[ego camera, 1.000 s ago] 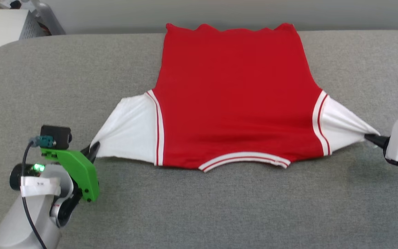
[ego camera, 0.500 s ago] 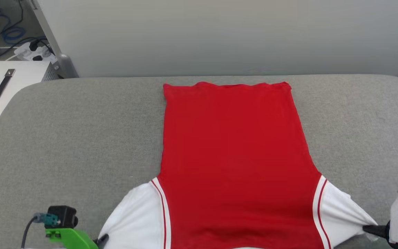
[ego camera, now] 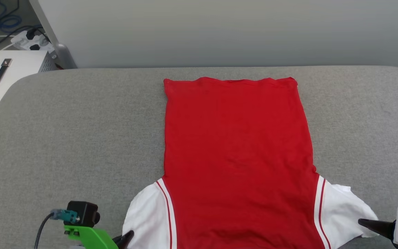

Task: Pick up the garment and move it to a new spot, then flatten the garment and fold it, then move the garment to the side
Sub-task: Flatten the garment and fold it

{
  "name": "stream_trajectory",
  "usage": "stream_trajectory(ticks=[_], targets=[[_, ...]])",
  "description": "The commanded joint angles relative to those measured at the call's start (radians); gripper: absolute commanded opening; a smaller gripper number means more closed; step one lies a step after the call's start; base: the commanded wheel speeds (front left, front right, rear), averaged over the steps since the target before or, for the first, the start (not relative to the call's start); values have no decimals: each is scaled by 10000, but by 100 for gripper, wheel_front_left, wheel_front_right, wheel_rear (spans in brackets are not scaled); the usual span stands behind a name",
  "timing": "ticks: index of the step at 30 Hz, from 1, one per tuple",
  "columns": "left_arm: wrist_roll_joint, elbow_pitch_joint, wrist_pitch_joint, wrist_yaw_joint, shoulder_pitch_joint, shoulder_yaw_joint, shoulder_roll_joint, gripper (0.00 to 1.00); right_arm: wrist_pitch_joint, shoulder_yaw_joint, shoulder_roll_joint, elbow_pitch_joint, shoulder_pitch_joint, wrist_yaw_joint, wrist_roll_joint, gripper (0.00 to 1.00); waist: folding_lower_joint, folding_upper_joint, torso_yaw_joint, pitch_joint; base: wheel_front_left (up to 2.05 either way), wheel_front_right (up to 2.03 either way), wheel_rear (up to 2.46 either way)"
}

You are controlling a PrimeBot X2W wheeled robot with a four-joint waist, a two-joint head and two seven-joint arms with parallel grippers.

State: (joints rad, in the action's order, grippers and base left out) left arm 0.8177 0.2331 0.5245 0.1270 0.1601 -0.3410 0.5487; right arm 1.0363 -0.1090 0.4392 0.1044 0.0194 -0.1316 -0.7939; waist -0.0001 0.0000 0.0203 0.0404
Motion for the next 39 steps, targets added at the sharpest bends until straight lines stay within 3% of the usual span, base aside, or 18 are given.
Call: stream_trajectory(ticks=[1,10,15,25,39], targets=[[-83,234,77,58,-193,-38,-12,0,96,-159,-144,-282,40,9,160,100,1,0,108,297,0,0,0],[-556,1798,823,419,-630,-292,327,0,793,-744,-513,-1829,1614,9,793,100,1,0,519,1519,0,0,0],[-843,2366,1130,501,-938,-482,434,0,1328,-660,-404,-1795,3212,9,1272,100,1,0,937,2417,0,0,0],[-1224,2844,1232,415,-1575,-810,313,0,1818,-214,4,127,6766,9,2482,100,1,0,1935,3978,0,0,0],[-1372,2643,775,13,-2156,-1319,-262,0,883,323,783,3049,9774,9,4026,100,1,0,3224,5184,0,0,0]])
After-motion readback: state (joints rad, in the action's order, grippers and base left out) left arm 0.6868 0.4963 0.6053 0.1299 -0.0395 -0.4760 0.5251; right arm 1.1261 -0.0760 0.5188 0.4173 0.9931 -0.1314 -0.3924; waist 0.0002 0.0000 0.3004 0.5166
